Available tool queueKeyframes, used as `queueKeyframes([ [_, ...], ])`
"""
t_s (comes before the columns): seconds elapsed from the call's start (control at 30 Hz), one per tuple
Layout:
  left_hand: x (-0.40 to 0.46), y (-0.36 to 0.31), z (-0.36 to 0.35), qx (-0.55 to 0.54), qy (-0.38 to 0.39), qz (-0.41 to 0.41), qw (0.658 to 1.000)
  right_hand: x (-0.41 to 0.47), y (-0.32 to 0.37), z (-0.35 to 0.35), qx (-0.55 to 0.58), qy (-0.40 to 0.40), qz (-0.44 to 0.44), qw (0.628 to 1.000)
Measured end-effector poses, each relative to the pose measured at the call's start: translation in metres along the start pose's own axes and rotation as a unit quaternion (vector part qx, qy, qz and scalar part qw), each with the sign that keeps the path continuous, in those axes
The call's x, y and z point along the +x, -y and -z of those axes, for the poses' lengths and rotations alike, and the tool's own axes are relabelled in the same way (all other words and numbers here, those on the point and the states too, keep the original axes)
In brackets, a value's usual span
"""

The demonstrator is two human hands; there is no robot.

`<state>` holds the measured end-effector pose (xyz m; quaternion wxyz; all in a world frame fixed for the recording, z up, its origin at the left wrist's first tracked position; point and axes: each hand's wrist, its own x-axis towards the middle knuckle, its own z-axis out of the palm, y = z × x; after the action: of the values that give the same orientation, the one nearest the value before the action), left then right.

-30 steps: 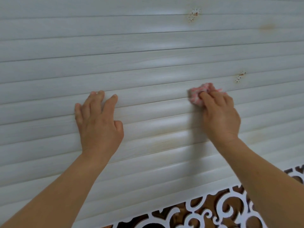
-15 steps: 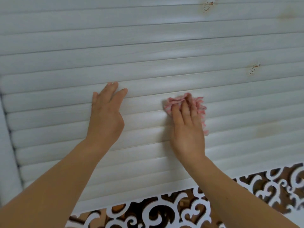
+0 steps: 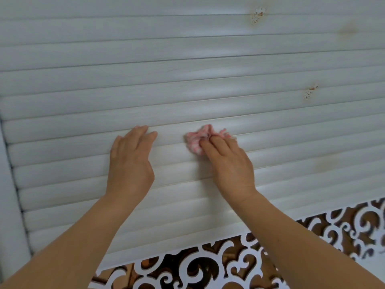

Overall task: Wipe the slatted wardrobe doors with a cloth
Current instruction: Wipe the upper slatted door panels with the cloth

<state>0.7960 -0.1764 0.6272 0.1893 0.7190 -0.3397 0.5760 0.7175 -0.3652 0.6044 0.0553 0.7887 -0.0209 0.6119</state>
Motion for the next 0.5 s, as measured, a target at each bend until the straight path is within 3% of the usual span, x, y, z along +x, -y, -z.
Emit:
queueKeyframes([
  [0.27, 0.0, 0.002, 0.0, 0.001, 0.013, 0.015, 1.0, -0.006, -0.058, 0.014, 0.002, -0.003, -0.206, 0.979],
  [0.5, 0.0, 0.003, 0.001, -0.031, 0.005, 0.014, 0.999, 0.001, 0.002, -0.003, 0.022, -0.047, -0.089, 0.995],
])
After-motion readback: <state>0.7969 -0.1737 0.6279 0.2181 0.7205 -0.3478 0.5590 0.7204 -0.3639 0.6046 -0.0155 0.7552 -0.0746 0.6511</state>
